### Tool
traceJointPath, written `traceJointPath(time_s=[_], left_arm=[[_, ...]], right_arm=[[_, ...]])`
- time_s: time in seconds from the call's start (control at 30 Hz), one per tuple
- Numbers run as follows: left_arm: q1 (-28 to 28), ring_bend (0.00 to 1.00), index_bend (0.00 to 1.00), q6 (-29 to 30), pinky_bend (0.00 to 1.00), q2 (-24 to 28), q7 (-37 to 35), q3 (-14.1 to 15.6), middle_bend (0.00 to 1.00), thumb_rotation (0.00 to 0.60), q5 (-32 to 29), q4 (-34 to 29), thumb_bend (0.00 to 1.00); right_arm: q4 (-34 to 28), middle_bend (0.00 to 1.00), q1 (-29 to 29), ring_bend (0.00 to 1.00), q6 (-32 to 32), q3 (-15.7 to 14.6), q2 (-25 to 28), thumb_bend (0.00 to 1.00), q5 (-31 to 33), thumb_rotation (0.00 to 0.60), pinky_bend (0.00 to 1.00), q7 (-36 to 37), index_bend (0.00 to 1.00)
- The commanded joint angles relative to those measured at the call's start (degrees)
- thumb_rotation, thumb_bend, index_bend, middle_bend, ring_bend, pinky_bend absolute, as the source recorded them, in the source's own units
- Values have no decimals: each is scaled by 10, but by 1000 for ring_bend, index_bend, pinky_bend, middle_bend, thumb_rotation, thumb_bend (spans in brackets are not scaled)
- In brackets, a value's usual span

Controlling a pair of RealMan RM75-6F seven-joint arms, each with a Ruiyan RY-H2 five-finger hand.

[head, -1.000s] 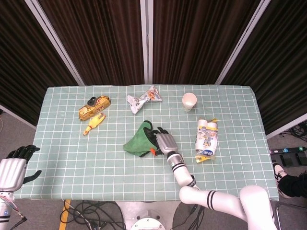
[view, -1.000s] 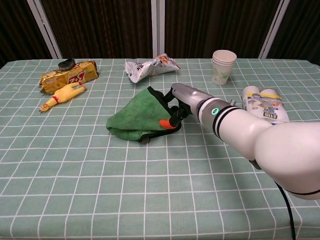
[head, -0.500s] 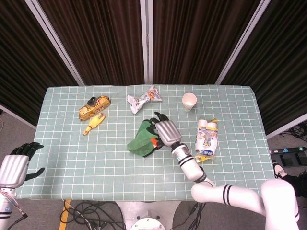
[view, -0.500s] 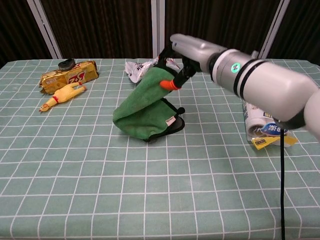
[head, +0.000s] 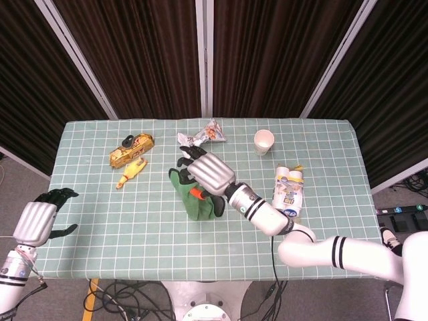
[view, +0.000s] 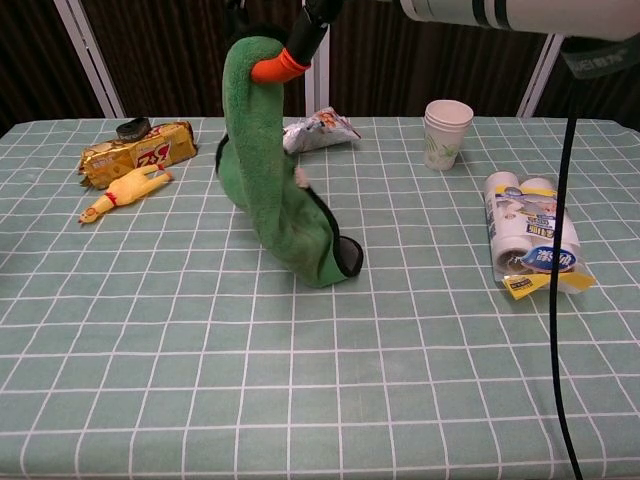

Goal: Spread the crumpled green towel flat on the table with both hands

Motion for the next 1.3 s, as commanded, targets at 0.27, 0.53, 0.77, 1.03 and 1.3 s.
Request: traceJointPath(time_s=[0.27, 0.53, 0.77, 1.03, 1.3], left_arm=[[-74, 231, 264, -110, 308, -48, -87, -14, 266, 600, -25, 47, 61], [-113, 231, 264, -163, 308, -75, -120, -15, 267, 600, -33, 59, 62], [-121, 231, 264, -162, 308, -88, -114, -20, 267, 600, -47, 80, 61], [-120, 231, 264, -155, 308, -90, -115, -23, 267, 600, -61, 86, 61], [-123, 231, 264, -157, 308, -96, -114, -19, 267, 600, -66, 91, 61]], right_arm=[[-8, 254, 41, 6, -30, -76, 48, 440, -25, 600, 104, -51, 781], [55, 254, 90, 3, -7, -128, 42, 456, -24, 600, 83, -179, 781], [56, 254, 123, 3, 28, -98, 58, 460, -38, 600, 76, -196, 780], [46, 255, 152, 6, 36, -81, 79, 461, -107, 600, 67, -176, 783], [42, 257, 166, 7, 24, -105, 64, 461, -178, 600, 56, -130, 782]])
